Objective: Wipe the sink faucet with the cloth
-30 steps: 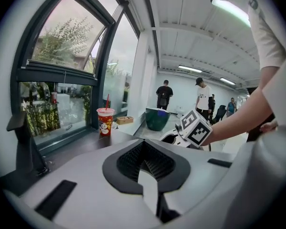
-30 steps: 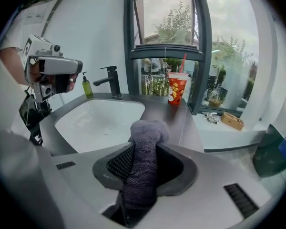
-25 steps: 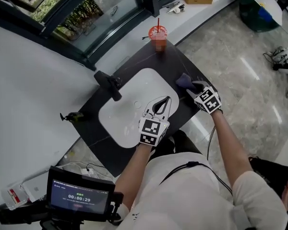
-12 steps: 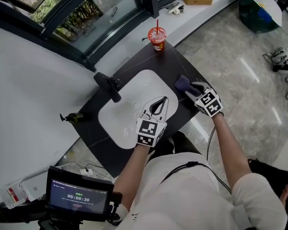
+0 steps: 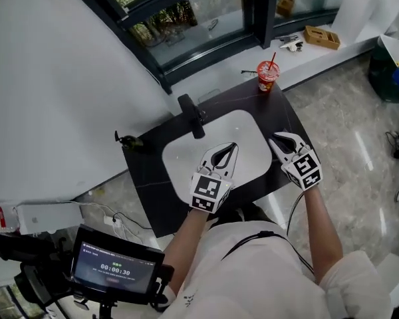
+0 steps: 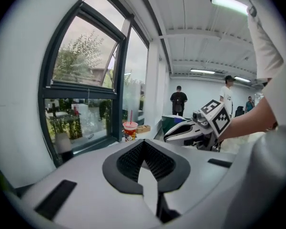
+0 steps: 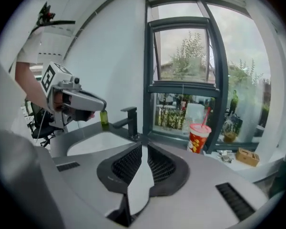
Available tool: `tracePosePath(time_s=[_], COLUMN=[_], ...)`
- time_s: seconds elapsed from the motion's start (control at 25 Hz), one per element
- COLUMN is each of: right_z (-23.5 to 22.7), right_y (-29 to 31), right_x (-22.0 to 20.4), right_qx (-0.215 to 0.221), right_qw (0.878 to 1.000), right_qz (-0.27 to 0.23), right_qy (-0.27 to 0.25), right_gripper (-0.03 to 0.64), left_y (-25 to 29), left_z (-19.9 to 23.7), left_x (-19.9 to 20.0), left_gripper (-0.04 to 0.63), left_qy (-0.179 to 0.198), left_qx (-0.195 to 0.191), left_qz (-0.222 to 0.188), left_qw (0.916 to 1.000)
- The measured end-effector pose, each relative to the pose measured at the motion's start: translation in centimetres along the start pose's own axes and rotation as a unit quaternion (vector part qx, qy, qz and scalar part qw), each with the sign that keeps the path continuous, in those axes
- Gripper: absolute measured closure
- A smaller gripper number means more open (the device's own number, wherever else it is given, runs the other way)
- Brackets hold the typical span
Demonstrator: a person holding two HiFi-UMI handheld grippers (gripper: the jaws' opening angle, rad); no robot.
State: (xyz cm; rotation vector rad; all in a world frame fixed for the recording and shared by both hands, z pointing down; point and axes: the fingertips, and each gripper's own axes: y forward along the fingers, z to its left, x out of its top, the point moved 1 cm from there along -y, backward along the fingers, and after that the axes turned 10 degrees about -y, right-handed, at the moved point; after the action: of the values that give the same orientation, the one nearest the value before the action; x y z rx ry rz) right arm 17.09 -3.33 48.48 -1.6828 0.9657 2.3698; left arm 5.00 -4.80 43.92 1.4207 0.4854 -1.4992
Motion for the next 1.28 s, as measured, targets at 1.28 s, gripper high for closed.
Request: tracePosePath(time_s=[1.28], right_z=[14.2], right_y=[-3.2], right_x=[16.3], right_qx=[0.117], right_qw=[0.979], right_qz=[-0.167], right_qy=[-0.026], right_gripper=[0.612], left_y=[-14.0], left_z=[2.5], left_x=[3.0], left_gripper=[0.6], left_qy=[-0.008], left_qx=[0.081], left_qz=[-0.105], left_qw=[0.9911])
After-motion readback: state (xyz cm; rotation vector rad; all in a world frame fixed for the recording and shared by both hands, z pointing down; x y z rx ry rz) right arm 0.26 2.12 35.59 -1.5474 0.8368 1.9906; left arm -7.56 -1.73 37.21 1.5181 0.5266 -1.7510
